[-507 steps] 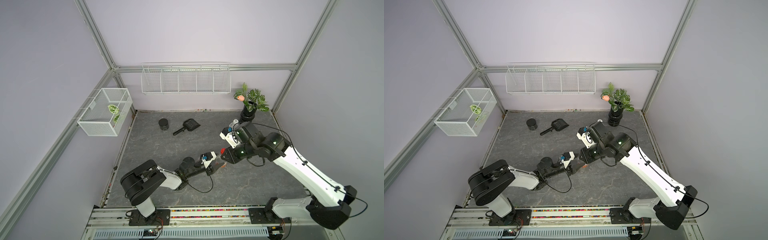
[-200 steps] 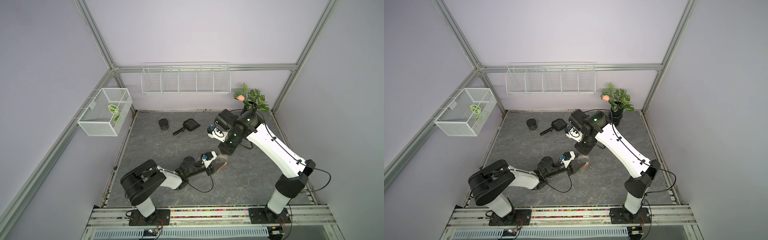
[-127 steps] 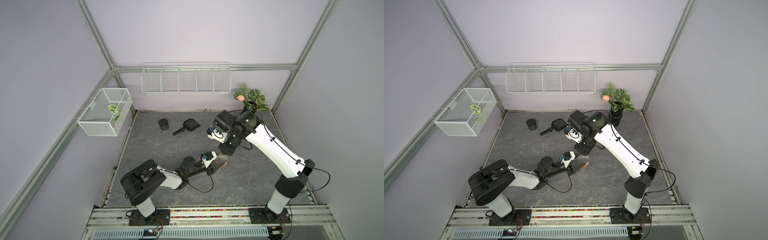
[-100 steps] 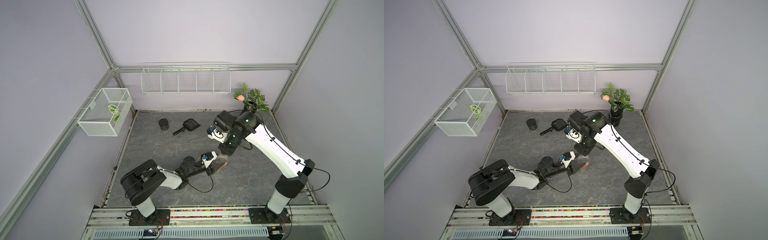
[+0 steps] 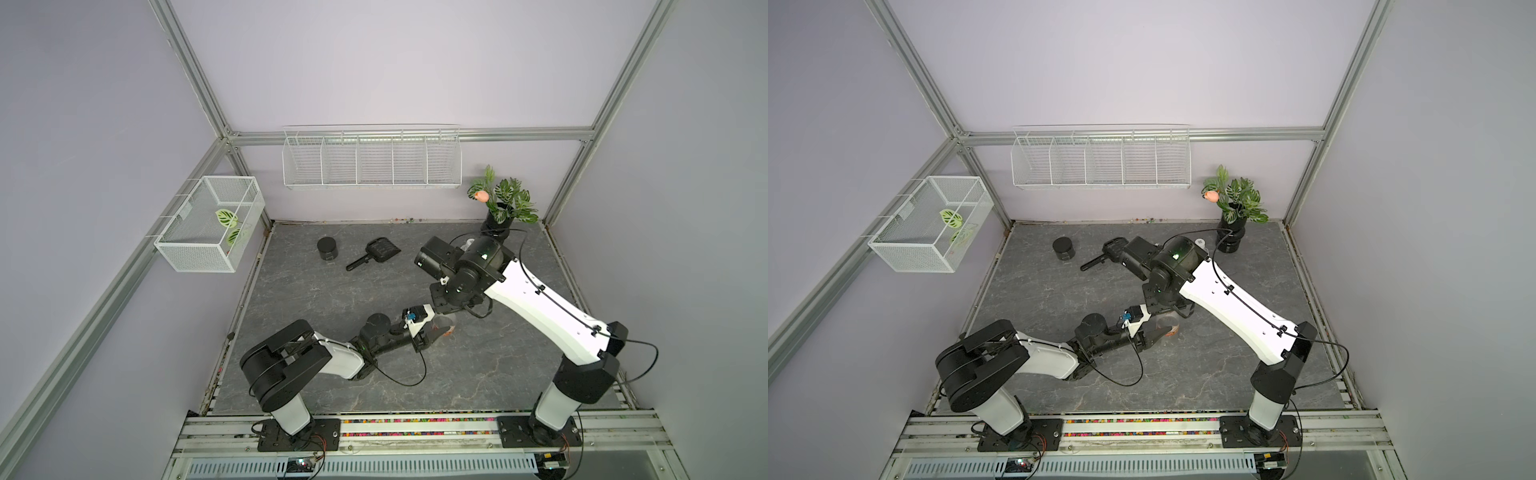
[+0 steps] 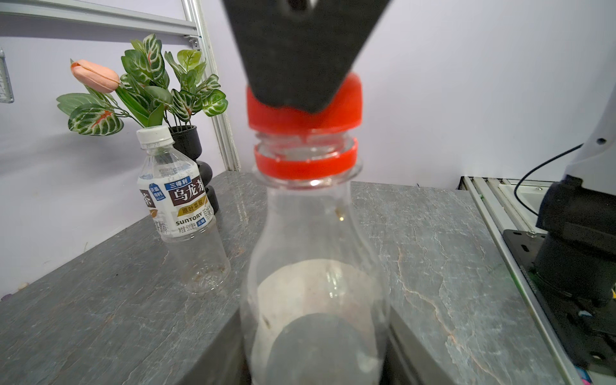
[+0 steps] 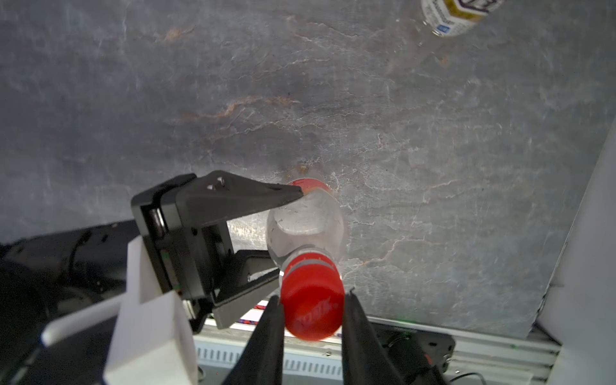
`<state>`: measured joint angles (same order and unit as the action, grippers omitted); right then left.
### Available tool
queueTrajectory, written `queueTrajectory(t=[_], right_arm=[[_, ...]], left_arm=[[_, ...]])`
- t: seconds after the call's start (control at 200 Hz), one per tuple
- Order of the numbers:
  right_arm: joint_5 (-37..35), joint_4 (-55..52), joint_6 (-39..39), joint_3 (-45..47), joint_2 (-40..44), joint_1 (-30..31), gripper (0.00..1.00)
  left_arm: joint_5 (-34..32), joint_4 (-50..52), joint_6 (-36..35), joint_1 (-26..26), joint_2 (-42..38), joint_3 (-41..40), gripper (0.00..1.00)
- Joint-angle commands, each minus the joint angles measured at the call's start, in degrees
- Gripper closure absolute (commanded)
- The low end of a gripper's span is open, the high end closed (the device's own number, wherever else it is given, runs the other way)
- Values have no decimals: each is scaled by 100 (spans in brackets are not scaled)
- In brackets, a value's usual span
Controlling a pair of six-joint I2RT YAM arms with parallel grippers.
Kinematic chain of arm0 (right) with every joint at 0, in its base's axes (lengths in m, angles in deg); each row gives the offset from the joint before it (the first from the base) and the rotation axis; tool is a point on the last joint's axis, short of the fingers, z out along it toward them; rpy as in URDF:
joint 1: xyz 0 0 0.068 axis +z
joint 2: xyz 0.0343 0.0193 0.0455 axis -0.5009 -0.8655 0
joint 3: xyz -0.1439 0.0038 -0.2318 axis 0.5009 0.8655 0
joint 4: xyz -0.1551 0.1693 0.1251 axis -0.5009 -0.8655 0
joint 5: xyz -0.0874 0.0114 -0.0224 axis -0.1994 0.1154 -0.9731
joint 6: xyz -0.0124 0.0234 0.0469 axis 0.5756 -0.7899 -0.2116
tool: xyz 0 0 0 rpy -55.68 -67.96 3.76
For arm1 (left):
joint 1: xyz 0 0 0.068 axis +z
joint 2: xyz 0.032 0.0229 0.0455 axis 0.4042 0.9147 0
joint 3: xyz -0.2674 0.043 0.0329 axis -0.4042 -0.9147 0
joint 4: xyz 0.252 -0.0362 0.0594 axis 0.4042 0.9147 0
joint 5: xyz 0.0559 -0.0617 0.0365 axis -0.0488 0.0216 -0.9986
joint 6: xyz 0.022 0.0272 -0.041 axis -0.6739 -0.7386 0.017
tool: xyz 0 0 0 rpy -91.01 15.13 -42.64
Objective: Screw on the bottle caps
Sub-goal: Screw the bottle cap onto the plastic bottle.
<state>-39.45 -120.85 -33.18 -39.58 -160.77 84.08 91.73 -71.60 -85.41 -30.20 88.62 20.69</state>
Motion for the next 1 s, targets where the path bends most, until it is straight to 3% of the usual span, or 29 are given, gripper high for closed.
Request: queueTrajectory(t=[0.0, 0.205, 0.35, 0.45, 0.575, 0.645, 0.715, 0.81, 0.995], right_arm=[[98, -334, -1496, 164, -207, 301, 76], [-750, -363, -1566, -119, 241, 417, 49], [-902, 762, -499, 536, 976, 461, 33], [-754, 1766, 799, 1293, 1687, 305, 33], [1255, 2163, 2785, 1778, 2173, -601, 38], [1886, 1841, 3903, 1737, 2128, -888, 41], [1689, 1484, 4959, 1589, 1988, -910, 42], [1477, 1416, 5681, 1380, 1848, -911, 42], [1715, 1289, 6846, 1237, 1618, -900, 44]], left_arm=[[-76, 830, 78, -17, 131, -131, 45], [-113, 829, 37, -10, 102, -152, 45], [-374, 859, 69, -10, 33, -195, 45], [-563, 877, 17, -10, -75, -296, 45], [-280, 1162, -353, -15, -233, -288, 45], [-20, 1227, -524, -10, -251, -257, 45], [169, 1385, -645, -10, -248, -202, 45], [365, 1576, -726, -12, -244, -126, 45], [475, 1586, -703, -10, -211, -89, 45]])
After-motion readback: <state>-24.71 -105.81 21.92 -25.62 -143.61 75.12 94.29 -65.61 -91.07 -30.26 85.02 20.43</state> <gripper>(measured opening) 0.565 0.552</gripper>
